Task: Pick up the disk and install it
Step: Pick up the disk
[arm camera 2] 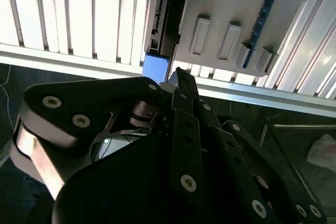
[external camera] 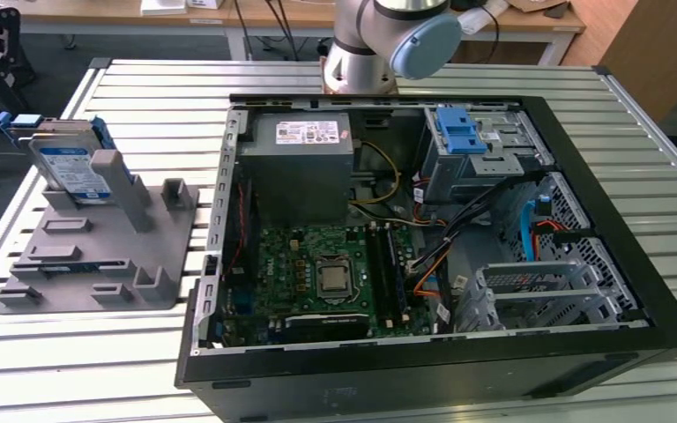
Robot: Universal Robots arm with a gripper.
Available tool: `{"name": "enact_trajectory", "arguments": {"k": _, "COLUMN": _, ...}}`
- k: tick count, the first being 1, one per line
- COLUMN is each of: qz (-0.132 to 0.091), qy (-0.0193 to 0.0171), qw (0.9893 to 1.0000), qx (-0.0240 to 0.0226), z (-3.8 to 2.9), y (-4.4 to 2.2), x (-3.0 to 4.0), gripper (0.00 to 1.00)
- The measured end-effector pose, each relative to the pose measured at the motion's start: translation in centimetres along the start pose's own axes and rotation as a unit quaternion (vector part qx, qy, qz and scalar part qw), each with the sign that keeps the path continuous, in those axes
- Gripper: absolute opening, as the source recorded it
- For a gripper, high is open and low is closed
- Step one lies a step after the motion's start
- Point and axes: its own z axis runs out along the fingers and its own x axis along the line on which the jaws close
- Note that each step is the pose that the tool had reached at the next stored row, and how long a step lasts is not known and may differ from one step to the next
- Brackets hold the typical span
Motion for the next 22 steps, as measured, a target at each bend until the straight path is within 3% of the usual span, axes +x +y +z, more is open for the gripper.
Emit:
{"name": "enact_trajectory", "arguments": {"k": 3, "qz": -0.018, "qy": 0.0006, "qw": 0.9998, "qx": -0.0003, "z": 0.03, "y": 0.0, "x": 0.0, "gripper": 0.11}}
{"name": "enact_trajectory", "arguments": {"k": 9, "qz": -0.023, "qy": 0.0008, "qw": 0.9997, "qx": -0.0004, "z": 0.04, "y": 0.0, "x": -0.01, "gripper": 0.11}}
{"name": "enact_trajectory", "arguments": {"k": 15, "qz": -0.075, "qy": 0.0025, "qw": 0.9972, "qx": -0.0013, "z": 0.12, "y": 0.0, "x": -0.02, "gripper": 0.11}}
{"name": "enact_trajectory", "arguments": {"k": 19, "qz": -0.078, "qy": 0.0026, "qw": 0.9969, "qx": -0.0013, "z": 0.3, "y": 0.29, "x": -0.73, "gripper": 0.11}}
{"name": "enact_trajectory", "arguments": {"k": 22, "qz": -0.08, "qy": 0.0027, "qw": 0.9968, "qx": -0.0013, "z": 0.5, "y": 0.42, "x": -0.75, "gripper": 0.11}}
